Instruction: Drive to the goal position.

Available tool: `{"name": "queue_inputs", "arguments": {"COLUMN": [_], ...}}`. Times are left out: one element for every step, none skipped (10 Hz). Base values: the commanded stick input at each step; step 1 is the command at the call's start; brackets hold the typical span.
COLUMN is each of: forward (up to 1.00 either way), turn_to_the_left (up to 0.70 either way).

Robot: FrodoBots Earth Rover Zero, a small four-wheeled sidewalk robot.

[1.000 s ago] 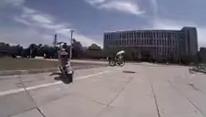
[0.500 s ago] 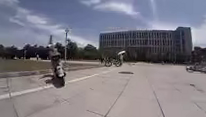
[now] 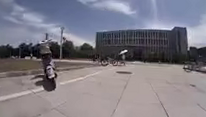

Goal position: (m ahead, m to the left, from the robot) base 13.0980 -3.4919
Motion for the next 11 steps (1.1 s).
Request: {"name": "queue_inputs", "arguments": {"forward": [0.56, 0.56, 0.56, 0.56, 0.56, 0.56, 0.56, 0.56, 0.56, 0.56, 0.56], "turn_to_the_left": [-0.14, -0.14, -0.14, -0.14, -0.14, -0.14, -0.14, -0.14, -0.14, -0.14, -0.14]}}
